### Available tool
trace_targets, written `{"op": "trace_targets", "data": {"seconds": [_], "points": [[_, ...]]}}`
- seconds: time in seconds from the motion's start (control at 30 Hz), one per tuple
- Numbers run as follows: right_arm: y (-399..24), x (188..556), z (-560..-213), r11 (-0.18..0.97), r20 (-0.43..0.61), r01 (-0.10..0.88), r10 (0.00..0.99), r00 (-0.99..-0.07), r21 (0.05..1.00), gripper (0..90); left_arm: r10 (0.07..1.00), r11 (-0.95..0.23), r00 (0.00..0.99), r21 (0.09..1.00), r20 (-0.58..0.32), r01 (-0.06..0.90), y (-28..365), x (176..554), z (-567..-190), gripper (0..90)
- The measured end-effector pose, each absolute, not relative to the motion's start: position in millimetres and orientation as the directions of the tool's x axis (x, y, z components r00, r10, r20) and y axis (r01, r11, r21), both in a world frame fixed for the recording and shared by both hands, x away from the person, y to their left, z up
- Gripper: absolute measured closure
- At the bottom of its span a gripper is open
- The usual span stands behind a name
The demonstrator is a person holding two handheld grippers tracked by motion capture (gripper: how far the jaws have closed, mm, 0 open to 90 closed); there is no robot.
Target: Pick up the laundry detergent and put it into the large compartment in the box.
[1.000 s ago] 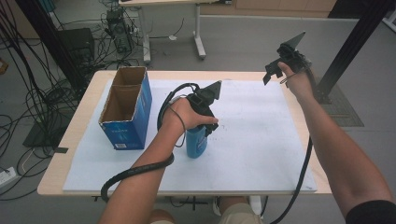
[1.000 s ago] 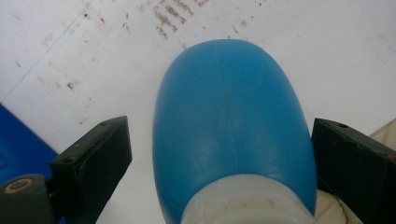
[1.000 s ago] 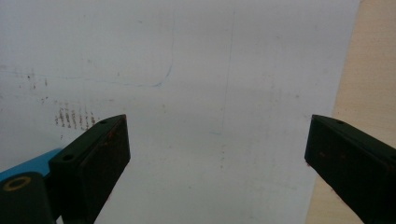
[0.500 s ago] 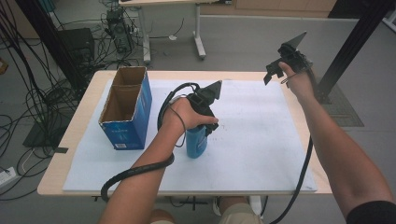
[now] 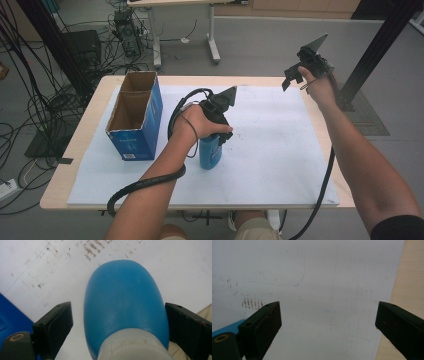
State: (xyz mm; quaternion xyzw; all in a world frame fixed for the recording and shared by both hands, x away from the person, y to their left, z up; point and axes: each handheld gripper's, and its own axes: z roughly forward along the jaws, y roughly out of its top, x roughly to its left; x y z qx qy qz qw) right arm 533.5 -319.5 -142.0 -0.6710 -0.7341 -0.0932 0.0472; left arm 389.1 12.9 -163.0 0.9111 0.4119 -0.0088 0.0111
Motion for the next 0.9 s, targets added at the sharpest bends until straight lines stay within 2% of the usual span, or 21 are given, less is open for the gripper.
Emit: {"op": "trace_targets", "data": {"seconds": [0.2, 0.27, 0.4, 0.9], "points": [[-319.9, 533.4, -141.9, 0.081, 0.195, 0.994, 0.976, -0.094, 0.073, 6.5, 0.748, -0.663, 0.663, 0.016, -0.026, 0.749, 13.2, 387.9, -162.9, 17.0], [-319.9, 533.3, -141.8, 0.081, 0.195, 0.994, 0.976, -0.094, 0.074, 6.5, 0.744, -0.667, 0.668, 0.02, -0.029, 0.744, 13.7, 387.4, -162.6, 25.5], [-319.3, 533.3, -141.7, 0.082, 0.194, 0.994, 0.976, -0.095, 0.074, 6.5, 0.74, -0.671, 0.671, 0.024, -0.039, 0.741, 15.0, 387.6, -161.9, 34.9], [-319.4, 532.9, -141.4, 0.08, 0.193, 0.994, 0.977, -0.094, 0.076, 6.5, 0.748, -0.662, 0.662, 0.021, -0.041, 0.749, 14.9, 388.7, -162.0, 36.0]]}}
